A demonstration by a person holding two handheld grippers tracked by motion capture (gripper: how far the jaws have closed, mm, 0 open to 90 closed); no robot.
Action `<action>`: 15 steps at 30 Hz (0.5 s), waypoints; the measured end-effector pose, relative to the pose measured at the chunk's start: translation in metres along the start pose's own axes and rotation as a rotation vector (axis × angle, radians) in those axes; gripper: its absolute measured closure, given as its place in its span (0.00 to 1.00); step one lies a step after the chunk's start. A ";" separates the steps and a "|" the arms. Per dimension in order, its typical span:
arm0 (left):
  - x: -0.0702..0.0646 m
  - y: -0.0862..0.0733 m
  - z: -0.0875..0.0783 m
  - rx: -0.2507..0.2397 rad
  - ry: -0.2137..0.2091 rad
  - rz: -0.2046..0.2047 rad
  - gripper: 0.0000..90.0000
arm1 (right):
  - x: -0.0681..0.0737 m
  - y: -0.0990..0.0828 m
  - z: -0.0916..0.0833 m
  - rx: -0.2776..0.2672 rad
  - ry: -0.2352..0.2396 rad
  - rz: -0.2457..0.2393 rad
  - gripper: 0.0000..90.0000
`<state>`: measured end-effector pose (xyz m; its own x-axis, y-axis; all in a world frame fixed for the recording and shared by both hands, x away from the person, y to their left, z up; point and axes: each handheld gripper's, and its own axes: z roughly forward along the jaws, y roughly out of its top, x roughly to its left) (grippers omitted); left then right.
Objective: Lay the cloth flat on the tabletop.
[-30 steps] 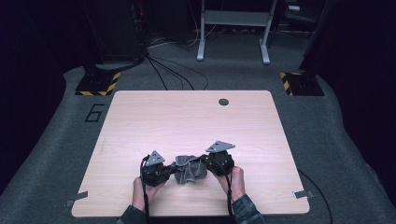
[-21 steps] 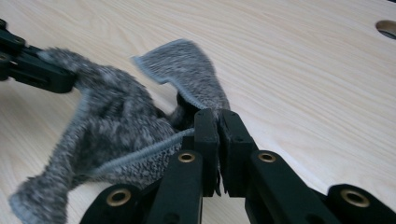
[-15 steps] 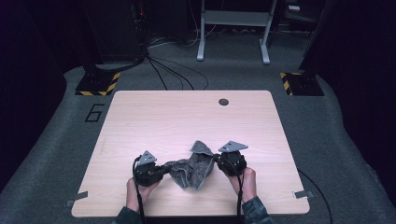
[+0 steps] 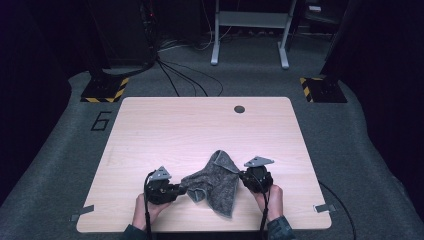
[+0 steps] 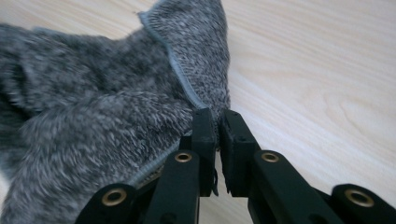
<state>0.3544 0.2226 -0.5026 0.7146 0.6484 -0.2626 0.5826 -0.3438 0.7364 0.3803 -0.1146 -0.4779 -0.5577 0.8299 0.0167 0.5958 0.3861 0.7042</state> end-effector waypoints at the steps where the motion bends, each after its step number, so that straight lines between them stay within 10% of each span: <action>1: 0.003 0.000 -0.002 -0.002 0.002 -0.002 0.73 | -0.004 -0.004 0.002 0.021 -0.022 0.010 0.93; 10: 0.014 0.010 -0.021 -0.094 0.018 -0.086 0.42 | -0.012 0.003 -0.012 -0.027 -0.007 0.004 0.63; 15: 0.023 0.024 -0.001 -0.041 0.086 -0.098 0.37 | 0.007 0.024 0.000 -0.029 0.030 -0.047 0.58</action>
<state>0.3843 0.2297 -0.4907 0.6182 0.7340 -0.2812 0.6302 -0.2491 0.7354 0.3908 -0.0991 -0.4613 -0.6025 0.7981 0.0042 0.5515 0.4124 0.7251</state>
